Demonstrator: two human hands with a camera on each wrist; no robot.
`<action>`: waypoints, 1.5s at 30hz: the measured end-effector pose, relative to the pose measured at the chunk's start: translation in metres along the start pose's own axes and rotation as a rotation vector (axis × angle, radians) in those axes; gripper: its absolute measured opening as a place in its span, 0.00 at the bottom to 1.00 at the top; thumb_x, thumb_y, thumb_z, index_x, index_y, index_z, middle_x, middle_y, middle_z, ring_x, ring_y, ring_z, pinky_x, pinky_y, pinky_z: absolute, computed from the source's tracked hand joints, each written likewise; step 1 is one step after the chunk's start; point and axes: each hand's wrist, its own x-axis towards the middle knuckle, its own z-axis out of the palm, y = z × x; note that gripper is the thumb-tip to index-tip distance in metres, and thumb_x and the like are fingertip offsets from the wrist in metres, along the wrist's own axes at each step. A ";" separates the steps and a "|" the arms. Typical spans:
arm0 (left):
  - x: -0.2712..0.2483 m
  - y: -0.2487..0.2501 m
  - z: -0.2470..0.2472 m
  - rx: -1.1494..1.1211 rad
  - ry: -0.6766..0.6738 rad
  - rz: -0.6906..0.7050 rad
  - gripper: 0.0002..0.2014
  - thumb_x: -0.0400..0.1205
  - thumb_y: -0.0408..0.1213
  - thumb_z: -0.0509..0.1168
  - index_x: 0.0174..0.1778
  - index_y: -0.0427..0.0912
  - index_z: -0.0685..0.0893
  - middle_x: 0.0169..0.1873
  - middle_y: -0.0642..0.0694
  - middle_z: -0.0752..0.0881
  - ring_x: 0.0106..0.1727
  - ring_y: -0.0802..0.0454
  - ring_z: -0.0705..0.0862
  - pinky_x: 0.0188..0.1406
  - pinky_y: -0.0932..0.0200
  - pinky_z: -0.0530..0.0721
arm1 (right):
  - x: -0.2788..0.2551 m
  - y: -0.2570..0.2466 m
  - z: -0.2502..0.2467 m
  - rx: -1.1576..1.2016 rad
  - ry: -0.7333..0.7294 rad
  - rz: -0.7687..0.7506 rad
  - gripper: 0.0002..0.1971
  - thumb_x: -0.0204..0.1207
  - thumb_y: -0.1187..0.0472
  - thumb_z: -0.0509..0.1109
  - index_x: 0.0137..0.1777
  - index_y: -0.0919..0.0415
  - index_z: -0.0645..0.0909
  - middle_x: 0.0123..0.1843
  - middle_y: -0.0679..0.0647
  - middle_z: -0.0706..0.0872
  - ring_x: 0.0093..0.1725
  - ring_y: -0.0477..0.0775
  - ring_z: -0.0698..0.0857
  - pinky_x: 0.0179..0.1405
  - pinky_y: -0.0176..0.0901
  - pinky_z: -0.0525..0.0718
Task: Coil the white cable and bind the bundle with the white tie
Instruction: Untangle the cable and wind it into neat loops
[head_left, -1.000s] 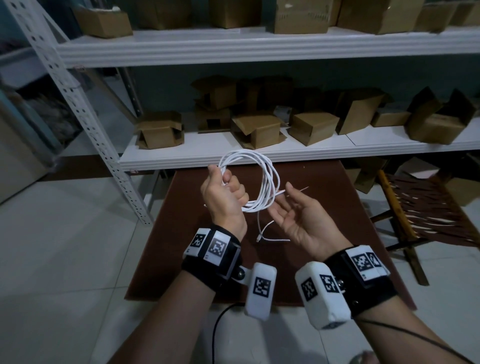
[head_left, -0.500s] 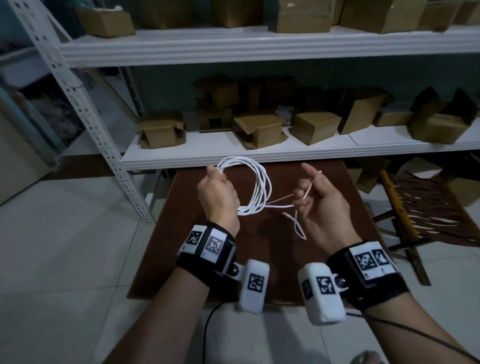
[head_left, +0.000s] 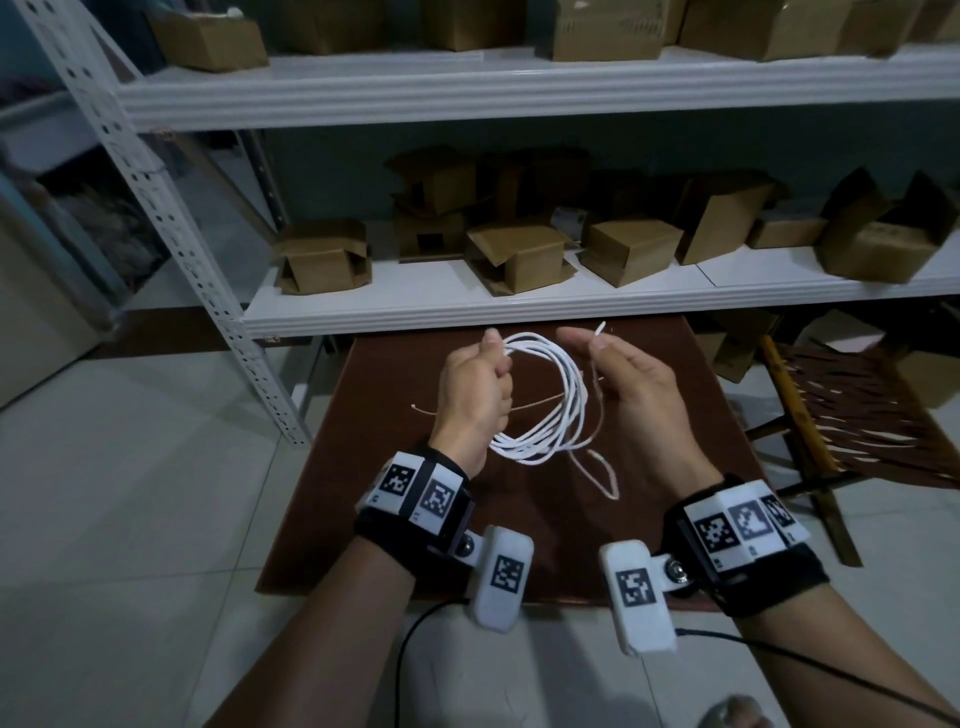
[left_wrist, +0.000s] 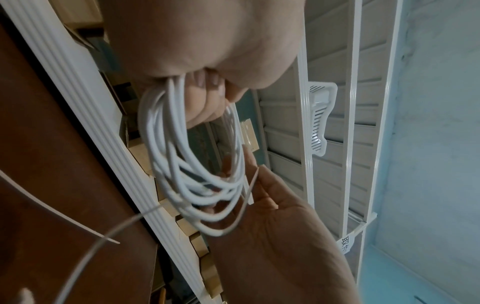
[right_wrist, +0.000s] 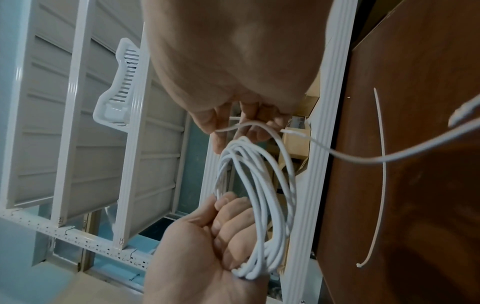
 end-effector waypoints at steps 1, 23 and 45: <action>0.000 0.000 0.001 0.017 -0.036 -0.014 0.23 0.96 0.49 0.53 0.34 0.48 0.69 0.20 0.53 0.63 0.16 0.60 0.57 0.15 0.68 0.52 | -0.001 -0.002 0.001 -0.003 -0.009 0.010 0.15 0.93 0.63 0.62 0.66 0.65 0.90 0.57 0.65 0.95 0.52 0.56 0.91 0.54 0.44 0.89; -0.005 -0.004 0.010 0.161 -0.094 0.044 0.23 0.96 0.47 0.54 0.34 0.45 0.71 0.21 0.49 0.66 0.16 0.59 0.60 0.14 0.66 0.56 | 0.000 0.006 0.006 -0.037 -0.125 0.115 0.18 0.95 0.61 0.58 0.79 0.60 0.81 0.39 0.58 0.85 0.27 0.51 0.79 0.22 0.38 0.80; 0.006 -0.015 0.002 0.353 -0.141 0.151 0.24 0.94 0.51 0.56 0.31 0.46 0.74 0.17 0.57 0.70 0.15 0.62 0.64 0.20 0.60 0.61 | 0.003 0.009 -0.002 -0.309 -0.211 0.080 0.19 0.96 0.60 0.56 0.65 0.72 0.85 0.32 0.60 0.85 0.22 0.50 0.76 0.20 0.39 0.76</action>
